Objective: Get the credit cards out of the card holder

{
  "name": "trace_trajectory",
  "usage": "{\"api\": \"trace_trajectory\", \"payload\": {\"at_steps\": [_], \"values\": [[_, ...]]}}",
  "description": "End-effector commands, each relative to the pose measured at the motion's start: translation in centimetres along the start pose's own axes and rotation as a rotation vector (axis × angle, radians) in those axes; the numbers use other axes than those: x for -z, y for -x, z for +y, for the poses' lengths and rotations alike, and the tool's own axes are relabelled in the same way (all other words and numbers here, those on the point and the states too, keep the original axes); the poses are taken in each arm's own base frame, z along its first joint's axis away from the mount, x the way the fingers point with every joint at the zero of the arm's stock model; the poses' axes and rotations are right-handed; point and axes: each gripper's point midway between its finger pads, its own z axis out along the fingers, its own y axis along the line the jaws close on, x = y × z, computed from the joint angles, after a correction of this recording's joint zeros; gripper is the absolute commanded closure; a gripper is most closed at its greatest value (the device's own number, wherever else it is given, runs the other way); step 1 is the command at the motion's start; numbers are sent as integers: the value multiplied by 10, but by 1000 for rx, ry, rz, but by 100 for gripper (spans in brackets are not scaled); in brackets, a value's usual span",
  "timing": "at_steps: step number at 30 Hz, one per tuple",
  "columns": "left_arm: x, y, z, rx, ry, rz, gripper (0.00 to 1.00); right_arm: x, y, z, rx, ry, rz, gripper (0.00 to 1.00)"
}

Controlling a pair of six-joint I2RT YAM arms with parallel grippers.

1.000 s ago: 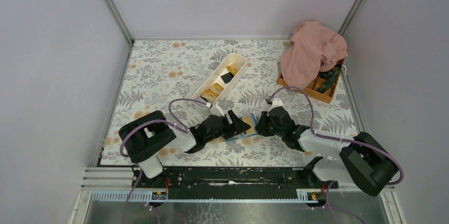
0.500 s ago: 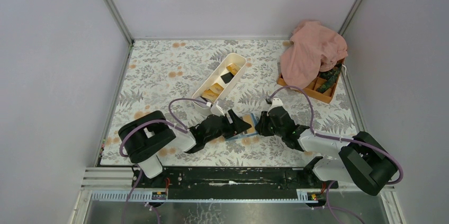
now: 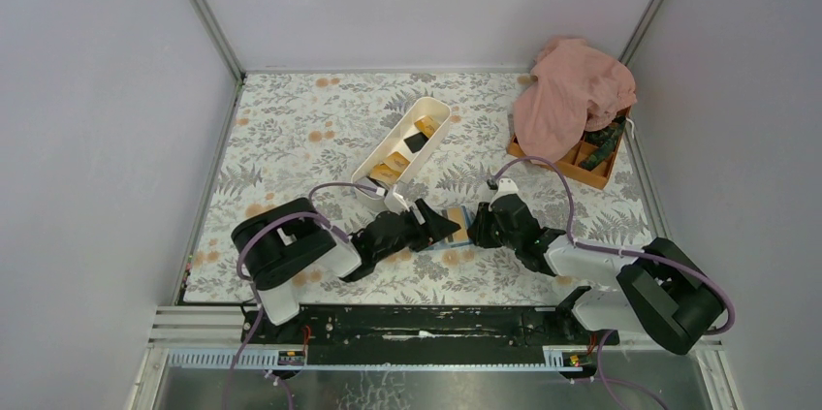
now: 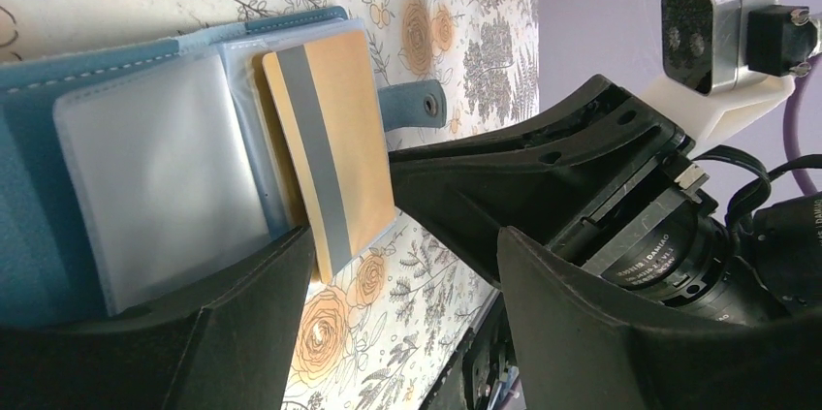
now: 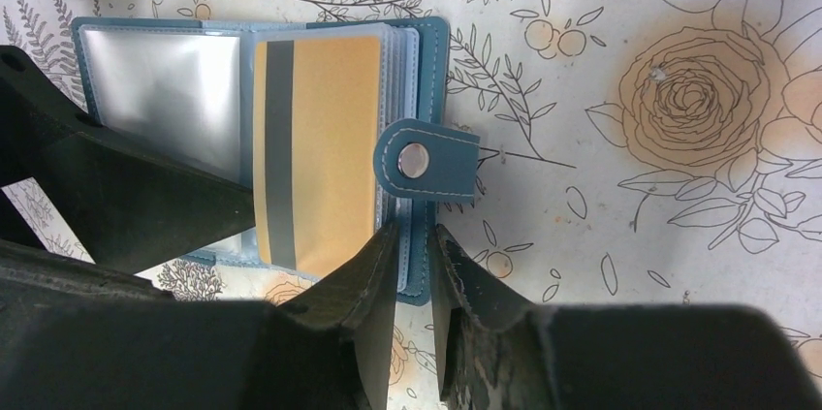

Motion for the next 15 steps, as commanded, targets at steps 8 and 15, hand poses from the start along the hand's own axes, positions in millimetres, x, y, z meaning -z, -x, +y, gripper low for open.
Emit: {"api": "trace_trajectory", "payload": {"at_steps": [8, 15], "values": [[2, 5, -69, 36, -284, -4, 25, -1, -41, -5, -5, 10, 151, 74], [1, 3, -76, 46, -311, 17, 24, -3, -44, -5, -4, 10, 166, 74]]}}
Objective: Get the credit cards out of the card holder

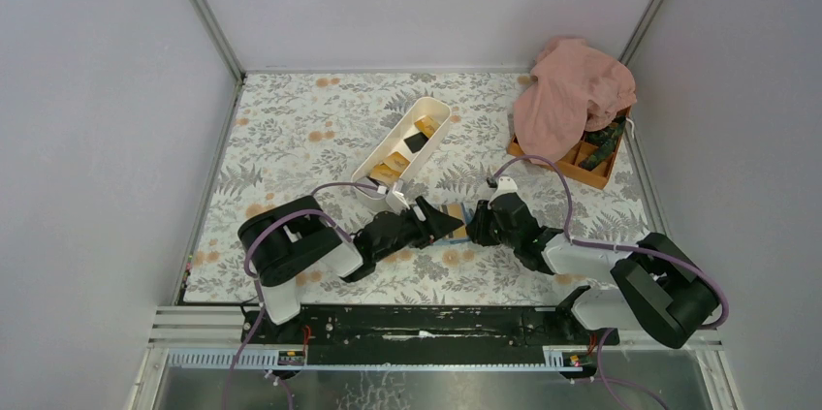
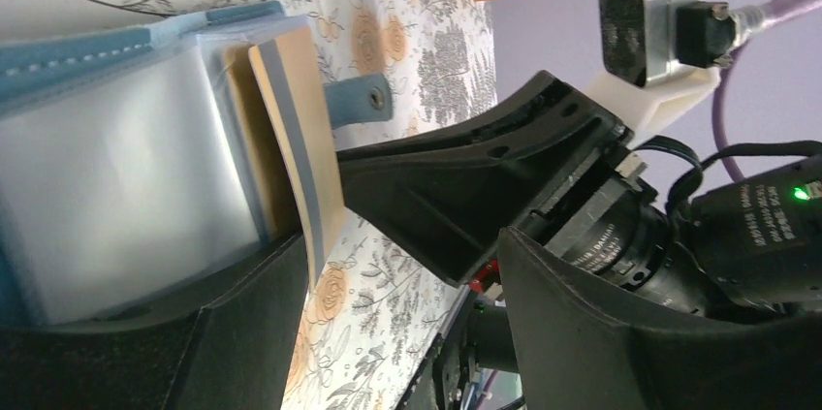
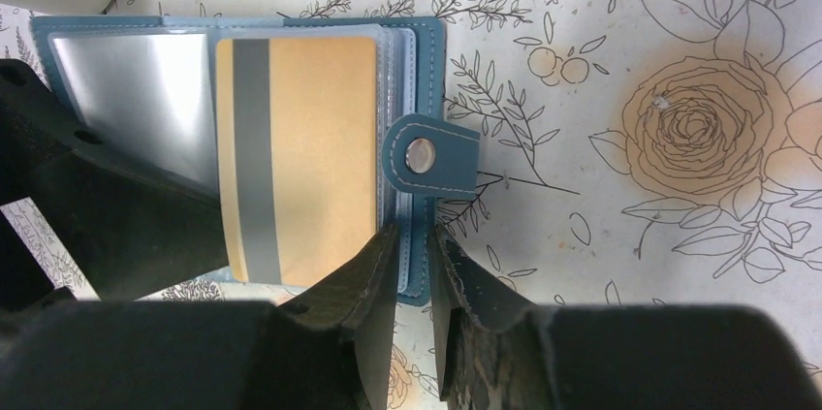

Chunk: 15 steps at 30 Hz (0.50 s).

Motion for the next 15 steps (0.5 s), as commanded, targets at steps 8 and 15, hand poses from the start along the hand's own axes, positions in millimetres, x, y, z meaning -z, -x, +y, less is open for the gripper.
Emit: {"api": "trace_trajectory", "payload": {"at_steps": [8, 15], "values": [[-10, -10, -58, 17, -217, 62, 25, 4, -48, -4, 1, 11, 189, 74], [-16, -10, -53, 9, -201, 59, 25, 3, -50, -2, -6, 21, 195, 73]]}}
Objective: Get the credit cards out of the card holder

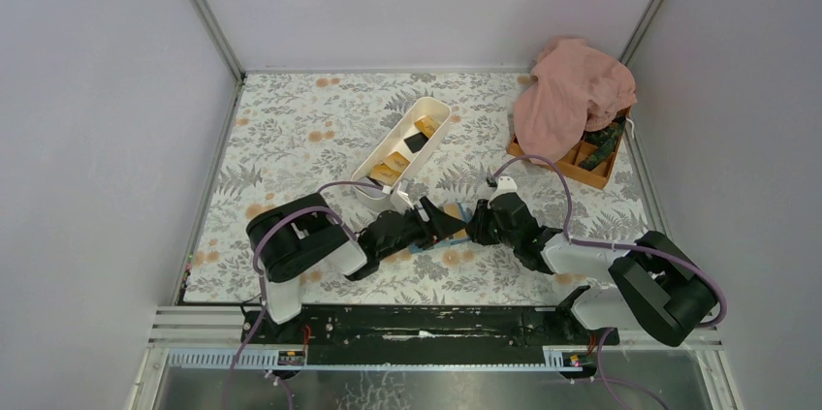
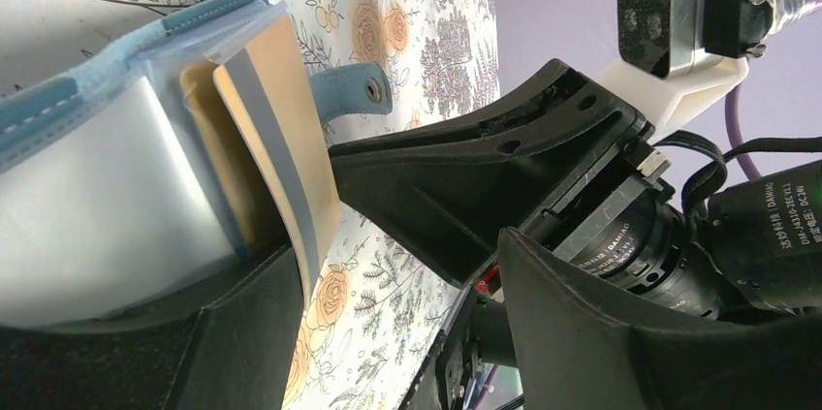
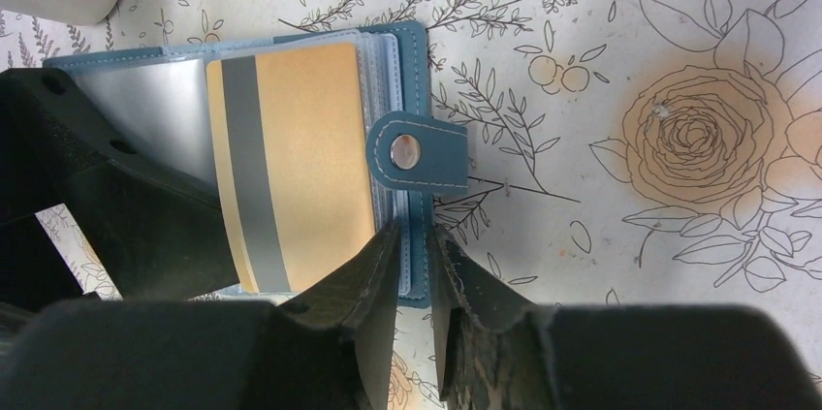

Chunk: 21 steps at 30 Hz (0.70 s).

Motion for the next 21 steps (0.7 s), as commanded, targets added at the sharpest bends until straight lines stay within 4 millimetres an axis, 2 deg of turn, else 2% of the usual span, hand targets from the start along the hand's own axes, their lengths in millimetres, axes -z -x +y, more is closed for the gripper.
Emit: {"api": "trace_trajectory", "payload": {"at_steps": [1, 10, 21], "values": [[-10, -3, -51, 1, -182, 26, 25, 5, -52, -4, -15, 11, 202, 74], [1, 3, -47, -11, -156, 17, 24, 3, -50, -1, -89, 7, 190, 75], [20, 9, -31, 1, -118, 18, 25, 5, -45, -14, -106, -68, 159, 93]]}}
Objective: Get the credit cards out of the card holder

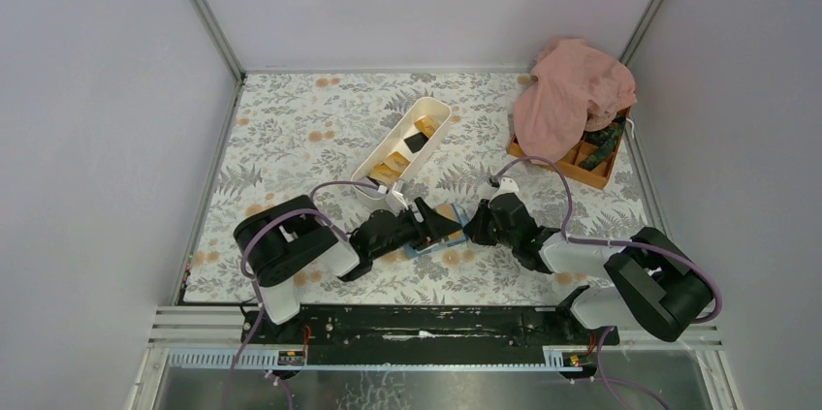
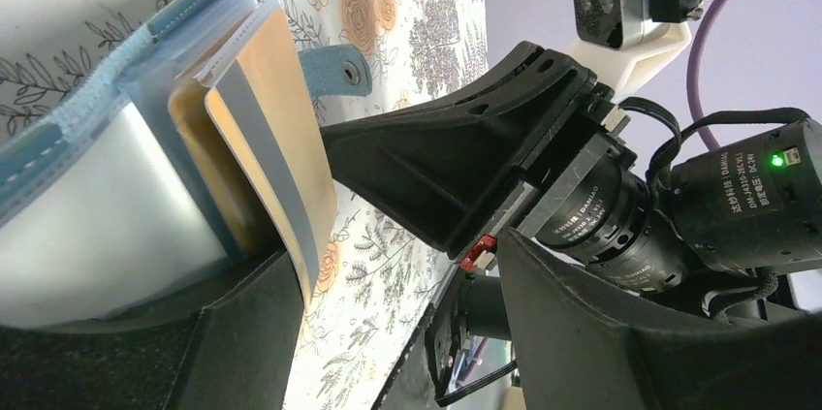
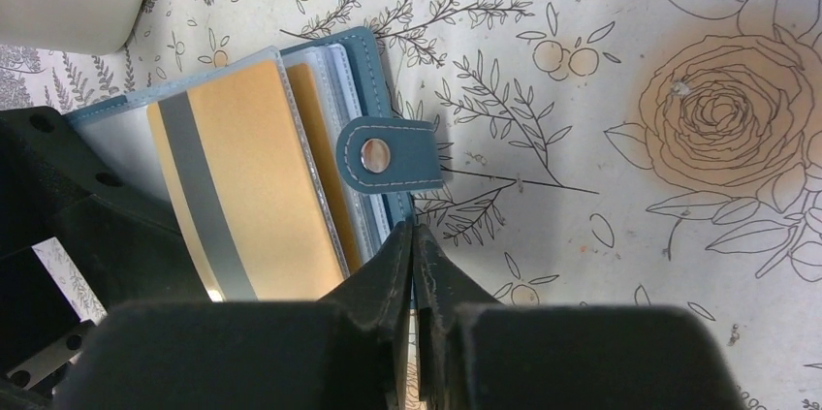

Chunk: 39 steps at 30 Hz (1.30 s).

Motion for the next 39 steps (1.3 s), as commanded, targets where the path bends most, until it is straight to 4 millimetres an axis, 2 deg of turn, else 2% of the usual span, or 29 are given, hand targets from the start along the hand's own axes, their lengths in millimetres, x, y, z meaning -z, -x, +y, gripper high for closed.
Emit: {"api": "trace_trajectory", "payload": {"at_steps": [1, 4, 17, 23, 28, 32, 39], "values": [[8, 6, -26, -6, -105, -11, 25, 9, -43, -22, -3, -75, 158, 96], [10, 5, -24, -1, -104, -6, 25, 9, -42, -24, -7, -87, 157, 100], [31, 6, 1, 4, -40, -12, 25, 9, -41, -31, -24, -109, 150, 100], [41, 9, 7, 9, -37, -27, 30, 8, -42, -30, -27, -104, 158, 100], [42, 9, 6, 3, -43, -21, 38, 8, -43, -30, -25, -100, 162, 100], [37, 6, 13, -7, -18, 2, 39, 16, -31, -15, 22, -19, 125, 100], [40, 0, 21, 3, -31, 38, 41, 36, 2, 42, 82, 195, 63, 100]]}}
